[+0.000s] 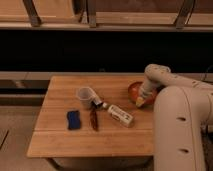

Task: Drag the ceramic bowl in a circle

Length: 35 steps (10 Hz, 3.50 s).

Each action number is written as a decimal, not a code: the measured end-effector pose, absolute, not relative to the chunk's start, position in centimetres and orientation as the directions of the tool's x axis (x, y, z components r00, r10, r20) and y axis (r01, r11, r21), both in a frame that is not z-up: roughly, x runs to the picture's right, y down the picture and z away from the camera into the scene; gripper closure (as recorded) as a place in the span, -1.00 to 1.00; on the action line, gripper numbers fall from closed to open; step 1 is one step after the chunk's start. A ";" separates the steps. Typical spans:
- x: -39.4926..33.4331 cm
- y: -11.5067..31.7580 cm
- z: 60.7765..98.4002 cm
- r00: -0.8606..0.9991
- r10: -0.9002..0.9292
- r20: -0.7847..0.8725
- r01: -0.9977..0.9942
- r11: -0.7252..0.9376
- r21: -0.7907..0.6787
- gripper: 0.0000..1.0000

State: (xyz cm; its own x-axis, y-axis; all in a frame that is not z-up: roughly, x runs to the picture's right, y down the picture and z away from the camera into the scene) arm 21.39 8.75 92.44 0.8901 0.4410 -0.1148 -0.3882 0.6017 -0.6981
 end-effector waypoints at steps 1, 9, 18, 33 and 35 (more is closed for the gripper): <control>20.6 7.9 92.9 0.898 0.431 -0.094 -0.368 0.616 -0.697 1.00; 7.0 2.8 91.1 0.905 0.356 0.233 -0.100 0.710 -0.697 1.00; 2.7 4.6 90.1 0.918 0.246 0.312 0.063 0.686 -0.725 1.00; 10.5 5.6 91.0 0.974 0.204 0.098 -0.059 0.643 -0.763 1.00; 8.4 3.3 92.6 0.976 0.164 0.146 -0.004 0.676 -0.737 1.00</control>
